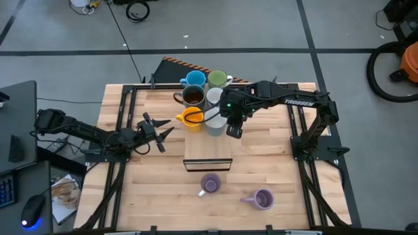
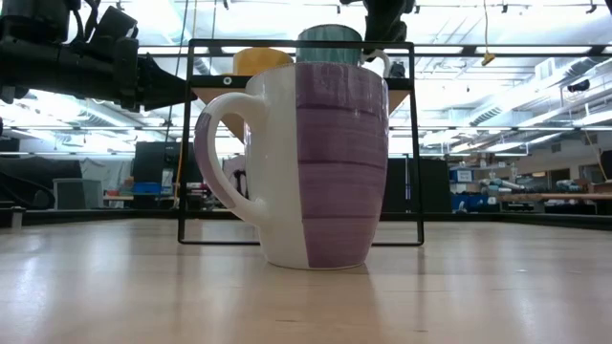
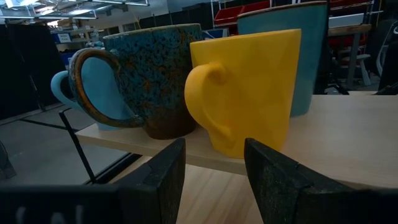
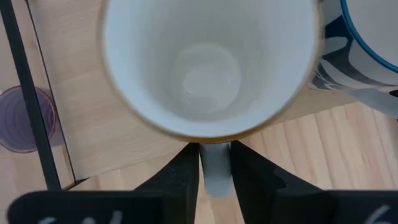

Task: Place coffee mugs
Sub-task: Put the light blue mug on the shelf

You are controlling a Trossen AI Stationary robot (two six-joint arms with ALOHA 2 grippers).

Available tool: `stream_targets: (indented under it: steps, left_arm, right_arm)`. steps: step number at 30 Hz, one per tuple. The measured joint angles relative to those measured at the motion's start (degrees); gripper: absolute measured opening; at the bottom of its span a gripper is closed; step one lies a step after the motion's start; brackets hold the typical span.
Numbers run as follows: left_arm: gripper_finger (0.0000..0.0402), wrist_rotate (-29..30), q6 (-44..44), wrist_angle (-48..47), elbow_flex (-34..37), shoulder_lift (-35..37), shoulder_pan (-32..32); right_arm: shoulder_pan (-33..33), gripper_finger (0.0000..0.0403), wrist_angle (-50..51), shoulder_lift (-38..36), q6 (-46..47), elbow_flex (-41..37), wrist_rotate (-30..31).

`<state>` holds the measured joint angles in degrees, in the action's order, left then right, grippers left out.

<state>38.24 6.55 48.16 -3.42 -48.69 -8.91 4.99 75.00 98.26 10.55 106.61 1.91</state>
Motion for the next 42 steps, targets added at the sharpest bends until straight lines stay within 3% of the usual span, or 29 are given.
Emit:
stream_targets:
  steps: [9, 26, 42]
  left_arm:
    - [0.0172, 0.00, 0.00, 0.00, 0.00, 0.02, 0.00]
    - [0.0172, 0.00, 0.00, -0.02, 0.00, 0.00, -0.02]
    - [0.0172, 0.00, 0.02, -0.03, 0.01, 0.00, 0.01]
  right_arm:
    - [0.00, 0.0079, 0.07, 0.00, 0.85, 0.00, 1.51]
    - [4.00, 0.0079, -0.19, 0.00, -7.02, 0.02, 1.40]
    - [2.72, 0.0080, -1.76, 0.09, -10.63, 0.02, -0.04]
